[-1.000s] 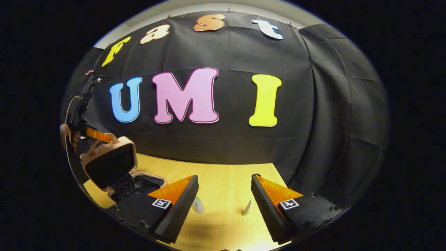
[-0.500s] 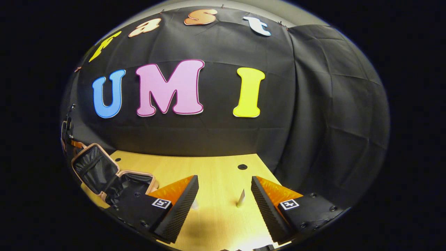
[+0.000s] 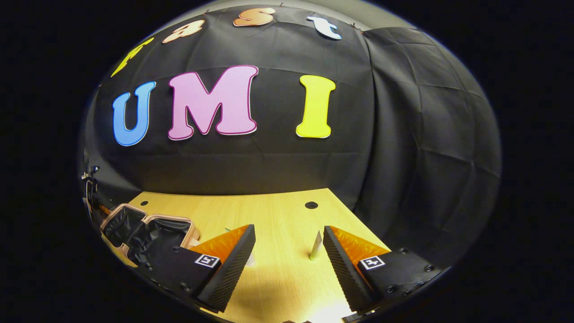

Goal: First open the suitcase, pack the skin care products into it, and then close the suitcase.

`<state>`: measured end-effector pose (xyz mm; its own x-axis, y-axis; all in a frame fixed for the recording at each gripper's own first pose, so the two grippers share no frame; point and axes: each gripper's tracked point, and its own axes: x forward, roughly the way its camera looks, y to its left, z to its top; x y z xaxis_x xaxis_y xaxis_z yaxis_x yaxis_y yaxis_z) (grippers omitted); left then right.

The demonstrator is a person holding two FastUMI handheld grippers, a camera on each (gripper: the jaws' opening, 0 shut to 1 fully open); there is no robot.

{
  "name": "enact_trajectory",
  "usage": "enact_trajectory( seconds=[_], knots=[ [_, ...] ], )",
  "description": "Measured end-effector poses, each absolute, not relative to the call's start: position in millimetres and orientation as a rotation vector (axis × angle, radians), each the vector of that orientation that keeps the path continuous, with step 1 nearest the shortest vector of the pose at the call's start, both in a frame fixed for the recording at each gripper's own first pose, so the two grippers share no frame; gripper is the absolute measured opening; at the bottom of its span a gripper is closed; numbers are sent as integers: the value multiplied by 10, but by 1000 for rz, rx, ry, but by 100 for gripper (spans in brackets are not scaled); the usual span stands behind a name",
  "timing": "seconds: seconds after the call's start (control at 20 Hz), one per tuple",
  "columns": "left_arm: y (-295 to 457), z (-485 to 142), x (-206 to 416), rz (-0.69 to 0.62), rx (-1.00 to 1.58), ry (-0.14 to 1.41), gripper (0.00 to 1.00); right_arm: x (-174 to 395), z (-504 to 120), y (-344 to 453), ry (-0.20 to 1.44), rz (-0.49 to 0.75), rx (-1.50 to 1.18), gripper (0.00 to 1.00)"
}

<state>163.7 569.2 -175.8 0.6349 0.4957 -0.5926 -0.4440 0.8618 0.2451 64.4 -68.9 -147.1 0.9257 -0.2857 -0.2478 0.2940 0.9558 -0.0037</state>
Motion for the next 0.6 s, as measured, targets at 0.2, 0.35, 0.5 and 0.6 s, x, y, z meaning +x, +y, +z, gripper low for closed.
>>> enact_trajectory(
  seconds=[0.2, 0.35, 0.5, 0.6],
  knots=[
    [5639, -939, 1477, 606, 330, 456, 84, 648, -1511, -810, 245, -297, 18, 97],
    [4999, -468, 1370, 554, 347, 267, 97, 697, -1569, -929, 239, -306, 24, 96],
    [4030, -217, 1250, 458, 334, 150, 96, 763, -1694, -999, 257, -301, 32, 96],
    [3339, -285, 1223, 407, 353, 131, 96, 810, -1771, -1067, 265, -303, 38, 96]
  ],
)
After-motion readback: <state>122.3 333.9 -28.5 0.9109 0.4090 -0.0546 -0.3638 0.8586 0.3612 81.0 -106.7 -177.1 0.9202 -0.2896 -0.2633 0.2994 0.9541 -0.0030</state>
